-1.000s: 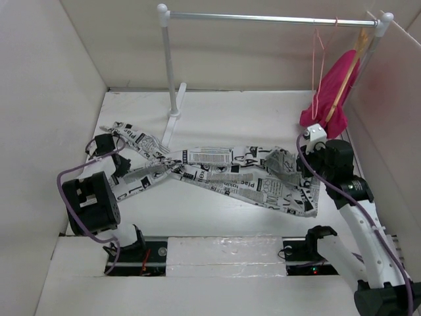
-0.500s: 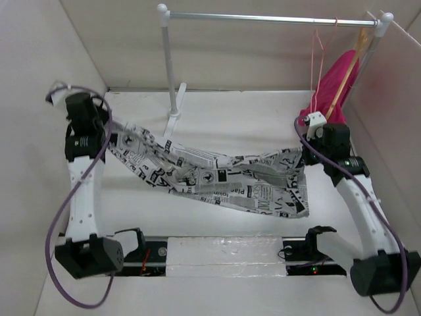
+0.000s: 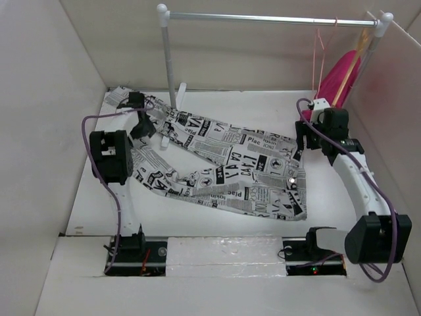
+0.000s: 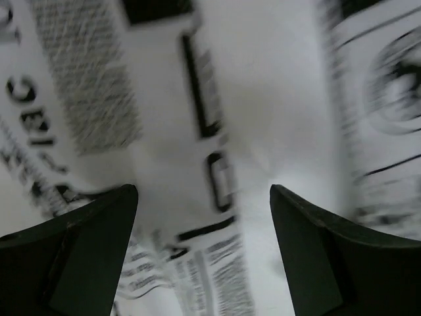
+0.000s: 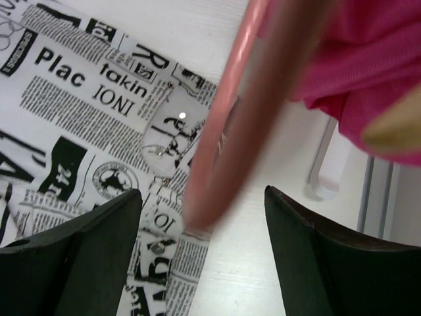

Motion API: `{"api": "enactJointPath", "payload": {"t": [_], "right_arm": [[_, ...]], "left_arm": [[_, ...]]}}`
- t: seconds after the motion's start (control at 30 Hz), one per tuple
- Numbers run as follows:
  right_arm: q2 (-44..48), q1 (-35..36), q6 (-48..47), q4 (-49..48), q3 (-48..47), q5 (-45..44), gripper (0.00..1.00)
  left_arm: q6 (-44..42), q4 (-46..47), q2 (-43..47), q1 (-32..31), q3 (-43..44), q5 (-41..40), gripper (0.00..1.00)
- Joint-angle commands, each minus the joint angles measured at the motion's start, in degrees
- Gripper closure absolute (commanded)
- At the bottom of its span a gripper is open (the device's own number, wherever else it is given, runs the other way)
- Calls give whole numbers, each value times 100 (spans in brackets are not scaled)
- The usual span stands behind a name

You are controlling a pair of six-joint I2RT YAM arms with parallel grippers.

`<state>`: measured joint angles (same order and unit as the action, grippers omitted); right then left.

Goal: Place the trousers on the hanger
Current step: Fold the trousers

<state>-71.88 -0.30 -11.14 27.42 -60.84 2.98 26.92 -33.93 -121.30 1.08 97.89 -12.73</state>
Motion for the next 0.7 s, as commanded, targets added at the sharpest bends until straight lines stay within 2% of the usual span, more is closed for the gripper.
{"api": "enactJointPath", "payload": {"t": [0.0, 0.07, 0.1, 0.13, 0.17, 0.23, 0.27, 0.3, 0.33, 0.37, 0.43, 0.6, 0.67], "right_arm": [[744, 47, -82, 44, 317, 141, 20], [1287, 47, -73, 140, 807, 333, 45], [1455, 47, 5, 123, 1002, 395, 69], [1596, 47, 58, 158, 1187, 474, 100], [1711, 47, 268, 167, 1493, 693, 100], [1660, -119, 366, 106, 1811, 764, 100], [1590, -259, 436, 71, 1943, 1052, 97], [1380, -417, 550, 71, 2101, 1168, 85], [1300, -723, 621, 1, 2189, 1222, 55], [1221, -926, 665, -69, 2277, 1327, 42], [1080, -1418, 709, -349, 2531, 1714, 25], [369, -1658, 666, -702, 2507, 1757, 18], [-106, -1710, 665, -869, 2446, 2186, 20]], "left_arm": [[-230, 254, 2221, 85, -829, -817, 22], [-126, 587, 3013, 163, -1793, -924, 21], [-108, 720, 3259, 260, -2078, -776, 21], [-12, 791, 3470, 374, -2350, -731, 21], [6, 1131, 3942, 671, -3067, -478, 22], [33, 1169, 3990, 735, -3230, -318, 22], [59, 1144, 3930, 788, -3406, -292, 22], [111, 1082, 3825, 788, -3408, -291, 22], [138, 1030, 3711, 788, -3425, -291, 22], [138, 1073, 3509, 788, -3486, -256, 21], [200, 1160, 3228, 867, -3548, -12, 22], [419, 1372, 2691, 928, -3584, 612, 29], [621, 1258, 2497, 1008, -3618, 710, 49]]}}
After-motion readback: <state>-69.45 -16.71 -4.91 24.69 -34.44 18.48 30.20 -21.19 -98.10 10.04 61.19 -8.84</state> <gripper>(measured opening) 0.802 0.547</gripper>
